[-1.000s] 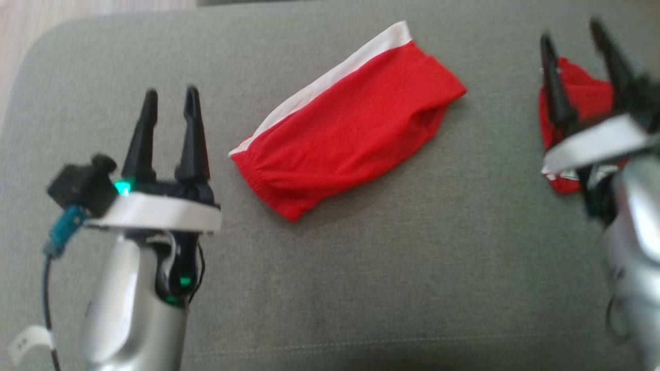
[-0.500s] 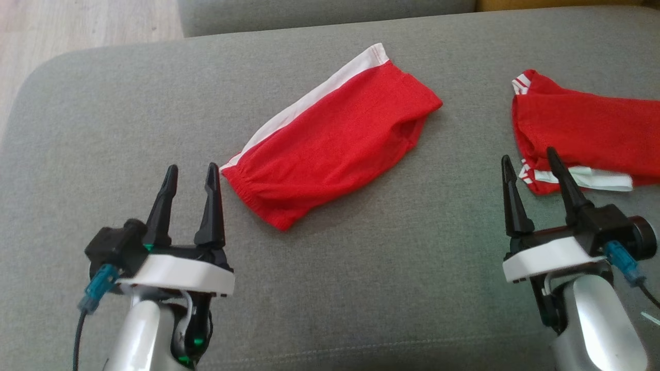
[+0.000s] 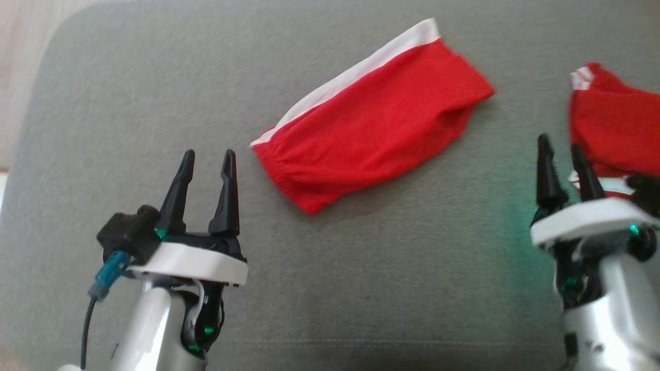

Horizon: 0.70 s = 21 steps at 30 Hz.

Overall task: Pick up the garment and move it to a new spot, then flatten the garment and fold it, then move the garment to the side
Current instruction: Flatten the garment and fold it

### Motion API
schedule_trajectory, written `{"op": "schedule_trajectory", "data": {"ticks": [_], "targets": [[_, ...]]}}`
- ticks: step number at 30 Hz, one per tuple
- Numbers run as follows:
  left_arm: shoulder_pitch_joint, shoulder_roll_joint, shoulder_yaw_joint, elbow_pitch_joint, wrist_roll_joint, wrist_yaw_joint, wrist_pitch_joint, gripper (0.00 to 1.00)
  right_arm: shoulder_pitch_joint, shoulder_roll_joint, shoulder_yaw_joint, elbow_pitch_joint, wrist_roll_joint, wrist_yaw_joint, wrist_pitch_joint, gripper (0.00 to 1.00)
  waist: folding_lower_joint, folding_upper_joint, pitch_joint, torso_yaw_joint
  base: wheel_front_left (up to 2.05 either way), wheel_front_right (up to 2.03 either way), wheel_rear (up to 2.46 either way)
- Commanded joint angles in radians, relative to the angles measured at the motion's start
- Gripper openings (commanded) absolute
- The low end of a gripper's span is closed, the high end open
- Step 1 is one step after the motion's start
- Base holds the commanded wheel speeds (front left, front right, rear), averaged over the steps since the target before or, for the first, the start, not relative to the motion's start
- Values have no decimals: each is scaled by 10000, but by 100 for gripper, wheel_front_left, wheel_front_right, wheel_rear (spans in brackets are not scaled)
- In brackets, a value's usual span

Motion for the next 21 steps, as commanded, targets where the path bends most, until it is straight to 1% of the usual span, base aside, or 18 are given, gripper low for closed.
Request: {"op": "schedule_trajectory", "data": {"ticks": [1,5,12,16,21], "targets": [[-473,141,210,-306,-75,25,-51,100,-665,28,63,-102,1016,65,254,100,1,0,507,516,0,0,0],[-575,141,40,-242,-162,31,-51,100,-1344,29,-81,713,2689,65,843,100,1,0,809,899,0,0,0],[-898,141,-412,-492,-424,31,-51,100,-2692,30,-649,2314,4245,65,1734,100,1,0,1313,1567,0,0,0],[-1098,141,-651,-732,-538,121,-51,100,-3401,31,-1089,3031,4465,65,2086,100,1,0,1552,1955,0,0,0],[-1221,141,-904,-1433,-765,239,-51,100,-4002,31,-1819,3898,3950,65,2415,100,1,0,1692,2375,0,0,0]]}}
